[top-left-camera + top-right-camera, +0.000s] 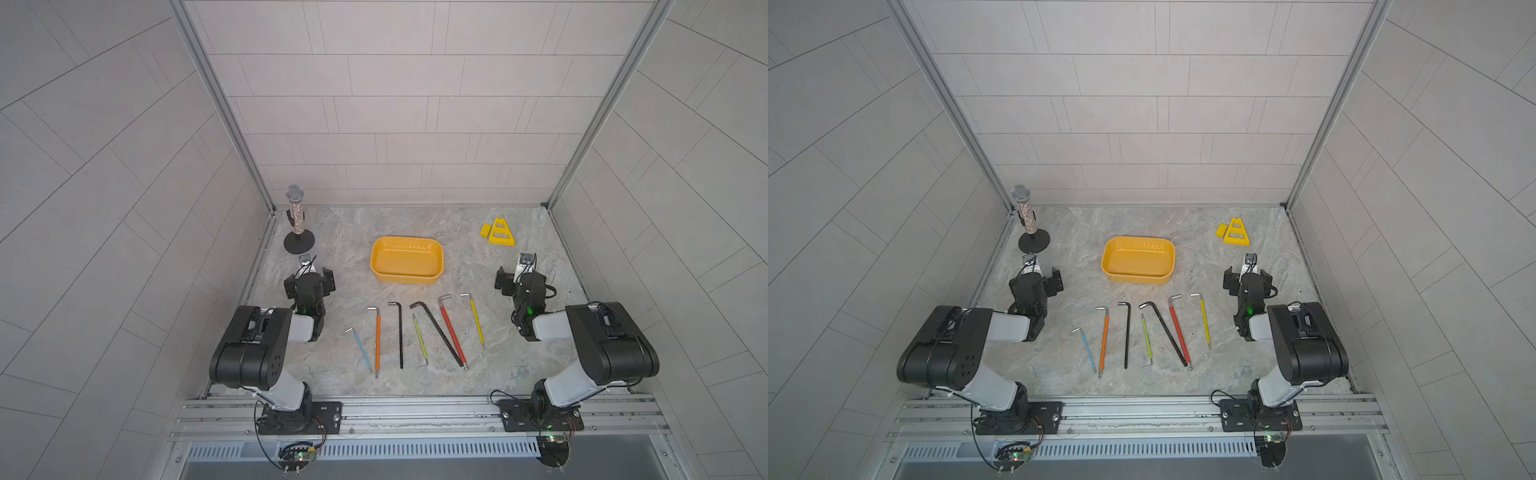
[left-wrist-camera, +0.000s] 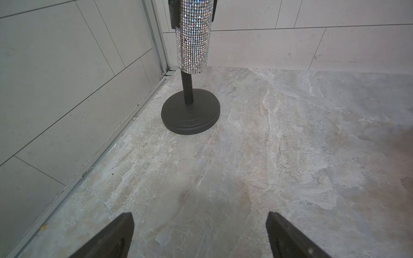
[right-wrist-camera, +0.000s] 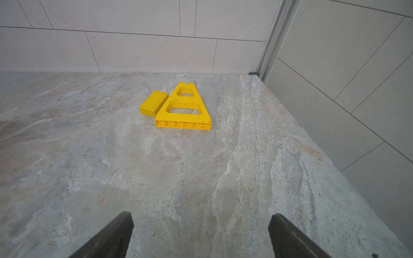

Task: Put the hex key on the desktop into the storage box
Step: Pick up the Allen key from the center of the board.

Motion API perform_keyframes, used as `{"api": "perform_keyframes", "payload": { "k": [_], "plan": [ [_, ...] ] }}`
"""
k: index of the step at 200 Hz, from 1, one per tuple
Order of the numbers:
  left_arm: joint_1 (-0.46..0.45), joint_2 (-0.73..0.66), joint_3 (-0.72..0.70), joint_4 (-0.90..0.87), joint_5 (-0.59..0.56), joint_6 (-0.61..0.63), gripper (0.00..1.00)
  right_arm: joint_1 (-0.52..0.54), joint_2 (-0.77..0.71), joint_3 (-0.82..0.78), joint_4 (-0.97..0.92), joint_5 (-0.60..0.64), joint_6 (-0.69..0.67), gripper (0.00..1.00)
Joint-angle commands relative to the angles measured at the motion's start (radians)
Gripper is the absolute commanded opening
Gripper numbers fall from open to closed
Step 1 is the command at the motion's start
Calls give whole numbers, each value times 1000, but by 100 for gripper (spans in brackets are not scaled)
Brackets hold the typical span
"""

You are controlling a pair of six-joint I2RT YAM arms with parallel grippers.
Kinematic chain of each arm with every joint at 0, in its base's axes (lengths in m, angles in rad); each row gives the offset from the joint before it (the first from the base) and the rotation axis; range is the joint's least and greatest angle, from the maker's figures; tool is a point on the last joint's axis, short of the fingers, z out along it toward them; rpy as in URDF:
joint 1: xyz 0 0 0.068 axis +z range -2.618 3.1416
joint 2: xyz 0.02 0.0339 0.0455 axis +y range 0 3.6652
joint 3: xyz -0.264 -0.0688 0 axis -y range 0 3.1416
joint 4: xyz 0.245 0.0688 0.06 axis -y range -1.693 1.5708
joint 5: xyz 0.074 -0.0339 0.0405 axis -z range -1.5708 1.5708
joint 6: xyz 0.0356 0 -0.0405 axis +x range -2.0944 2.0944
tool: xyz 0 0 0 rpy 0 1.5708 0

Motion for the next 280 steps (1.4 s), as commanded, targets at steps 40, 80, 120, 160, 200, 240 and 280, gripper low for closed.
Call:
{"api": "perform_keyframes", "payload": {
  "k": [40,80,120,160,200,240,280],
  "plan": [
    [3,-2,19,-7,-3,11,100,-3,-1,10,-13,4,-5,100],
    [3,-2,19,-8,-3,11,100,-3,-1,10,-14,4,-6,100],
    [4,-2,20,-10,-4,11,100,-3,0,10,-14,4,-6,100],
    [6,-3,22,-13,0,9,100,-3,-1,10,-16,5,-5,100],
    [5,-9,13,-2,-51,-10,100,-3,-3,10,-14,7,-8,100],
    [-8,-155,60,-209,-144,-30,100,2,-139,82,-259,112,26,100],
    [-20,-298,105,-431,-277,-140,100,2,-237,190,-531,136,50,100]
  ]
}}
